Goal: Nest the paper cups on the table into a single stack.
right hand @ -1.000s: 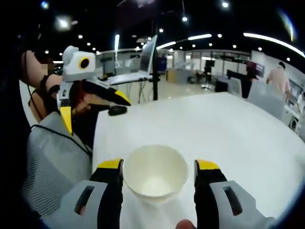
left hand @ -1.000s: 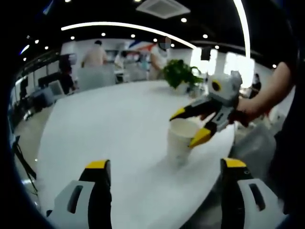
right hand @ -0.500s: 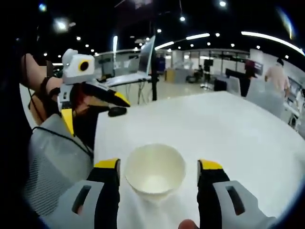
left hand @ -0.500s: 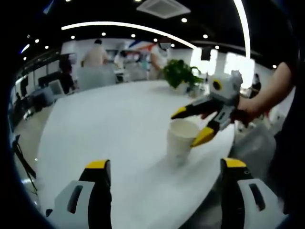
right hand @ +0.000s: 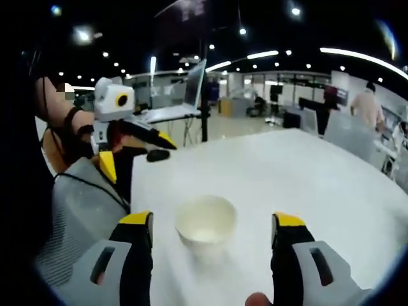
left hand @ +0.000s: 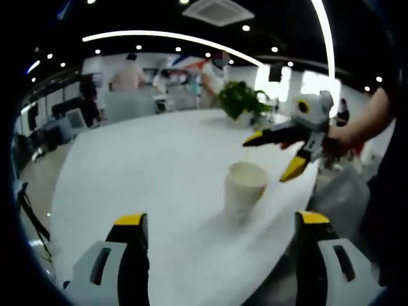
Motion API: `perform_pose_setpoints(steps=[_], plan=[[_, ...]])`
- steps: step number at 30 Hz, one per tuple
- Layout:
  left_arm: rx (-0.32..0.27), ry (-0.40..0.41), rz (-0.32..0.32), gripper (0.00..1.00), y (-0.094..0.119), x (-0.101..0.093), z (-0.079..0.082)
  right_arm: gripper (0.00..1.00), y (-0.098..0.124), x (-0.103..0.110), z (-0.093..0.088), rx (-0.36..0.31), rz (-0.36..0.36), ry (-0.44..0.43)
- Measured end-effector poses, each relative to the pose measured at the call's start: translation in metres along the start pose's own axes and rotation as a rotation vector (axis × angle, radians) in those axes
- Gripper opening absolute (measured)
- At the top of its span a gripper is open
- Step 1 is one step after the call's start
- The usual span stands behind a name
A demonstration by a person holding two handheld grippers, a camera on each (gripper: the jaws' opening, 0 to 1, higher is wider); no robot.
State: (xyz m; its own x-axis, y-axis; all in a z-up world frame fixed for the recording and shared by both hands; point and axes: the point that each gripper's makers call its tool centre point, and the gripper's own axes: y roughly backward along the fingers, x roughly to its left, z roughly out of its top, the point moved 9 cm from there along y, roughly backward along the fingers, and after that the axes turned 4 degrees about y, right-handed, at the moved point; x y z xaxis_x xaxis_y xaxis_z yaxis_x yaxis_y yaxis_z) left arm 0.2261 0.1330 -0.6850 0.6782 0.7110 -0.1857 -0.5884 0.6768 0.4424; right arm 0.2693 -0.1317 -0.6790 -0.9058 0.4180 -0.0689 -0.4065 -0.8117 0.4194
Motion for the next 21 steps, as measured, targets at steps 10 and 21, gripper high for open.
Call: perform_pose_setpoints(steps=[10,21], plan=[[-0.001,-0.015,-0.014,0.95,0.001,-0.002,0.003,0.76,0.035,-0.007,0.002,-0.007,-0.038,0.02],[0.001,-0.029,-0.014,0.95,0.004,0.0,0.002,0.79,0.062,-0.015,0.0,0.02,-0.085,0.05]])
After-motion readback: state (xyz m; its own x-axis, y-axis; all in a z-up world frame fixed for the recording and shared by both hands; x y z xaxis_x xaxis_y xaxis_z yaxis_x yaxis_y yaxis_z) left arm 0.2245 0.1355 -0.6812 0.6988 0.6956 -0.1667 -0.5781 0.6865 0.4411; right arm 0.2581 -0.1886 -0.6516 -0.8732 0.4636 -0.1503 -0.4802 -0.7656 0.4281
